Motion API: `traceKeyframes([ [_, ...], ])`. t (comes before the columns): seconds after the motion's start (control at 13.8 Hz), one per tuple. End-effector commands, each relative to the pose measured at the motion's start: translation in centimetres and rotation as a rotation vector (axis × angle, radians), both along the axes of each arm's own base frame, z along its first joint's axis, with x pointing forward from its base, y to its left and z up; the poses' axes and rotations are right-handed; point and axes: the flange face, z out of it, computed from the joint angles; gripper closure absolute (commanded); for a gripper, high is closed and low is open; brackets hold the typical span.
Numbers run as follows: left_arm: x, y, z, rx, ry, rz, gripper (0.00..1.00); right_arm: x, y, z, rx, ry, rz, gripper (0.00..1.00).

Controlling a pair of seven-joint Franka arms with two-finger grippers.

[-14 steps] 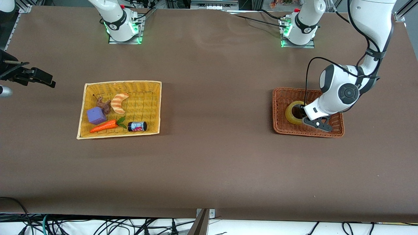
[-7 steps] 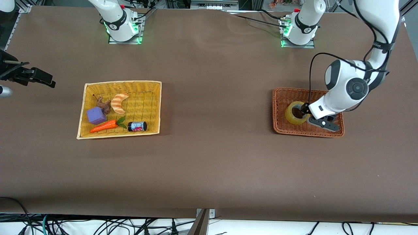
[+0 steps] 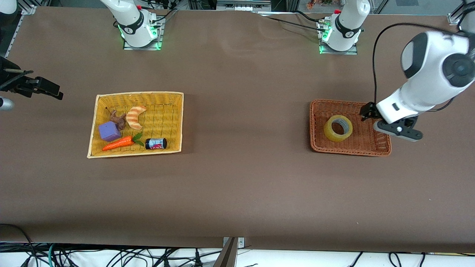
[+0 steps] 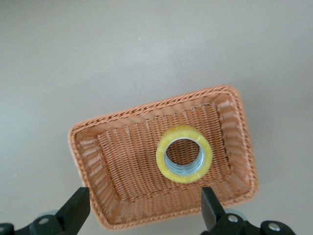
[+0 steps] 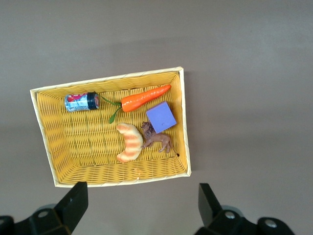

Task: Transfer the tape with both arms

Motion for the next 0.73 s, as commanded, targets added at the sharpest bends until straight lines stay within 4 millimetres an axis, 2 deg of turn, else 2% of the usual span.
traceKeyframes([
  [0.0, 0.8, 0.1, 6.2, -0.018, 0.008, 0.028, 0.00, 0.2, -0.2, 0.5, 0.014, -0.006, 0.012, 0.00],
  [0.15, 0.4, -0.1, 10.1, -0.013, 0.016, 0.026, 0.00, 0.2, -0.2, 0.5, 0.014, -0.006, 0.011, 0.00],
  [0.22, 0.2, -0.1, 11.3, 0.007, 0.017, 0.023, 0.00, 0.1, -0.2, 0.6, 0.014, -0.008, 0.012, 0.00],
  [0.36, 0.1, 0.0, 12.3, 0.019, 0.015, 0.022, 0.00, 0.1, -0.3, 0.6, 0.012, -0.008, 0.013, 0.00],
  [0.65, 0.1, -0.4, 12.4, 0.008, 0.012, 0.022, 0.00, 0.1, -0.3, 0.6, 0.012, -0.008, 0.011, 0.00],
])
